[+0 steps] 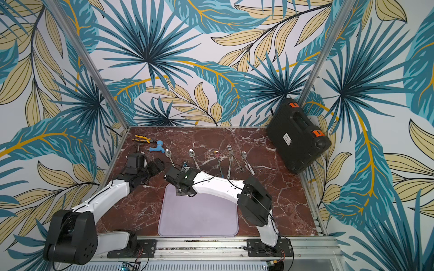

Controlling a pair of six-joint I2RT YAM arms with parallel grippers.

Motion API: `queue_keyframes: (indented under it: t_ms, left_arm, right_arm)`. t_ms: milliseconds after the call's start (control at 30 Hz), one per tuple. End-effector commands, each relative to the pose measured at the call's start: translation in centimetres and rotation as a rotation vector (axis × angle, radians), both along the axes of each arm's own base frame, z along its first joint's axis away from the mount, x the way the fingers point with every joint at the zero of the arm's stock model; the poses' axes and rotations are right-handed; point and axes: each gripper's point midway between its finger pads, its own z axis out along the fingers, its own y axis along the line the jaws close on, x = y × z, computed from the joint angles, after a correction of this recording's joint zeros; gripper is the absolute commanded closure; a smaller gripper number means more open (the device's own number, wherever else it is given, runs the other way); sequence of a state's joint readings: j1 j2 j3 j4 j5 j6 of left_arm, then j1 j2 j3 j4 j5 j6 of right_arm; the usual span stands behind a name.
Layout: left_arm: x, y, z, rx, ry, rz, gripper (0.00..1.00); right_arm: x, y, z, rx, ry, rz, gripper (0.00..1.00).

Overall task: Set the spoon and fork side by side
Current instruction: Place the fork on the tray.

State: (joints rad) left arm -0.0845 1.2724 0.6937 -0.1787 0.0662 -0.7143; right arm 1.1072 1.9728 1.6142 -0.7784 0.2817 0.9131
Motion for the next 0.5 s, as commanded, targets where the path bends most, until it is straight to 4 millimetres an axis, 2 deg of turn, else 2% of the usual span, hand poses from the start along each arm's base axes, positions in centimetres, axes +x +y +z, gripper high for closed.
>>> queue_keyframes:
  t_ms: [0, 167, 467]
  left_arm:
    - [-0.9, 0.9, 0.0, 0.007, -0.001, 0.063, 0.00]
    - [-1.3, 1.6, 0.3, 0.005, -0.014, 0.104, 0.00]
    - [-1.8, 2.6, -0.3, -0.020, 0.007, 0.151, 0.00]
  right_arm:
    - [-2.6, 0.4, -0.8, 0.011, 0.047, -0.039, 1.00]
    - [-4.9, 2.7, -2.8, 0.043, 0.097, -0.043, 1.00]
    - [-7.4, 6.4, -6.2, 0.124, 0.188, -0.099, 1.00]
